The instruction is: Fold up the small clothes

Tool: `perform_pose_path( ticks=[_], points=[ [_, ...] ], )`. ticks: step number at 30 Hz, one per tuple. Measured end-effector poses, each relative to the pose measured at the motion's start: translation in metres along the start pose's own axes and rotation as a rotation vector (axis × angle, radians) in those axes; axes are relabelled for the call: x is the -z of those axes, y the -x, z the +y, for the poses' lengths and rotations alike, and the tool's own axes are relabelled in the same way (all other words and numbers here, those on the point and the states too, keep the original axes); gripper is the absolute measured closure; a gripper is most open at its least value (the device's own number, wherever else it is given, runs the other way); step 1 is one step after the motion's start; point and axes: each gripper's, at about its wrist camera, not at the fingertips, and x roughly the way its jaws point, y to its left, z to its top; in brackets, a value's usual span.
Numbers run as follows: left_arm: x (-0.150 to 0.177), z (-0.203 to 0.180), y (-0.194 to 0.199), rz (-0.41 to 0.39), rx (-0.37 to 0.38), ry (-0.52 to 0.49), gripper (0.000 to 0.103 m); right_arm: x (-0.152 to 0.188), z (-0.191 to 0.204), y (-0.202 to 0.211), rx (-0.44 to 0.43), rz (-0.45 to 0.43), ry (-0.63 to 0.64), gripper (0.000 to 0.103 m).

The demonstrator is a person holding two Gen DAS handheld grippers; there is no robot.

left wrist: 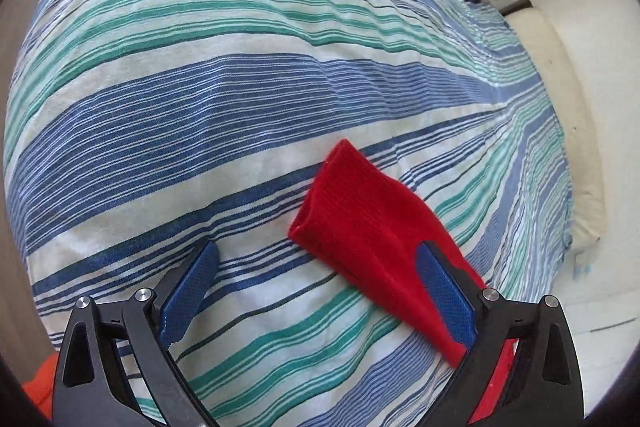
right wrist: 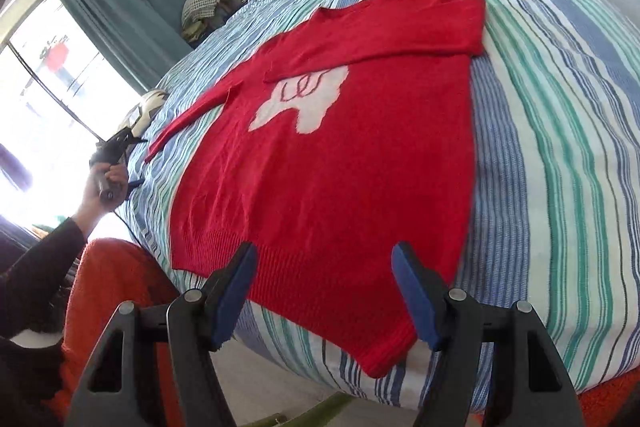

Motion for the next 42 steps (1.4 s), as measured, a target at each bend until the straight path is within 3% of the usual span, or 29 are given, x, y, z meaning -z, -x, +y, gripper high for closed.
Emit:
perform_pose_path(
  ticks=[1, 2, 3, 5, 6, 9, 12, 14, 18, 22, 24, 25, 26, 27, 30, 32, 36, 39, 42],
  points=[
    [0.000, -0.005, -0.001, -0.013, 0.000, -0.011, 0.008, 0.001, 0.003, -0.004, 0.004, 0.011, 0.014, 0.034],
    [0.000, -0.010, -0.004, -0.021, 0.000, -0.026, 0.025, 0.002, 0.006, -0.006, 0.004, 0.018, 0.023, 0.034],
    [-0.001, -0.014, -0.008, -0.014, 0.000, -0.044, 0.056, 0.003, 0.006, -0.008, 0.004, 0.021, 0.027, 0.034],
    [-0.005, -0.018, -0.018, 0.029, -0.005, -0.065, 0.097, 0.004, 0.007, -0.009, 0.006, 0.017, 0.028, 0.034],
    [-0.007, -0.020, -0.018, 0.029, -0.018, -0.072, 0.098, 0.005, 0.006, -0.008, 0.005, 0.011, 0.027, 0.034],
    [0.003, -0.053, 0.007, -0.060, -0.083, -0.201, 0.098, 0.006, 0.001, 0.001, 0.003, -0.021, 0.011, 0.034],
    [0.046, -0.131, 0.040, -0.156, -0.081, -0.496, 0.098, 0.006, -0.006, 0.007, -0.009, -0.048, -0.015, 0.034],
    [0.092, -0.191, 0.063, -0.186, -0.014, -0.692, 0.098, 0.004, -0.011, 0.008, -0.018, -0.055, -0.030, 0.034],
    [0.215, -0.298, 0.104, -0.213, 0.177, -1.052, 0.098, 0.003, -0.016, 0.014, -0.025, -0.079, -0.037, 0.034],
    [0.338, -0.358, 0.112, -0.163, 0.334, -1.300, 0.096, 0.004, -0.024, 0.022, -0.029, -0.103, -0.067, 0.034],
    [0.389, -0.369, 0.095, -0.082, 0.359, -1.398, 0.082, 0.005, -0.030, 0.024, -0.025, -0.107, -0.089, 0.034],
    [0.410, -0.369, 0.084, -0.043, 0.333, -1.430, 0.071, 0.005, -0.033, 0.026, -0.020, -0.112, -0.101, 0.034],
    [0.425, -0.365, 0.072, -0.029, 0.274, -1.452, 0.039, 0.005, -0.037, 0.028, -0.014, -0.120, -0.115, 0.034],
    [0.434, -0.358, 0.064, -0.040, 0.215, -1.464, 0.025, 0.004, -0.042, 0.031, -0.009, -0.131, -0.130, 0.034],
    [0.423, -0.324, 0.057, -0.038, 0.178, -1.448, 0.025, 0.003, -0.059, 0.042, 0.004, -0.170, -0.185, 0.034],
    [0.386, -0.296, 0.053, -0.015, 0.149, -1.375, 0.024, 0.001, -0.073, 0.046, 0.007, -0.182, -0.234, 0.034],
    [0.308, -0.234, 0.036, -0.049, 0.033, -1.254, 0.021, -0.018, -0.089, 0.045, -0.038, -0.170, -0.281, 0.034],
    [0.289, -0.202, 0.020, -0.020, -0.006, -1.306, 0.024, -0.060, -0.088, 0.038, -0.087, -0.174, -0.248, 0.034],
    [0.301, -0.195, 0.009, -0.031, 0.011, -1.424, 0.024, -0.099, -0.087, 0.031, -0.140, -0.193, -0.282, 0.034]
  ],
)
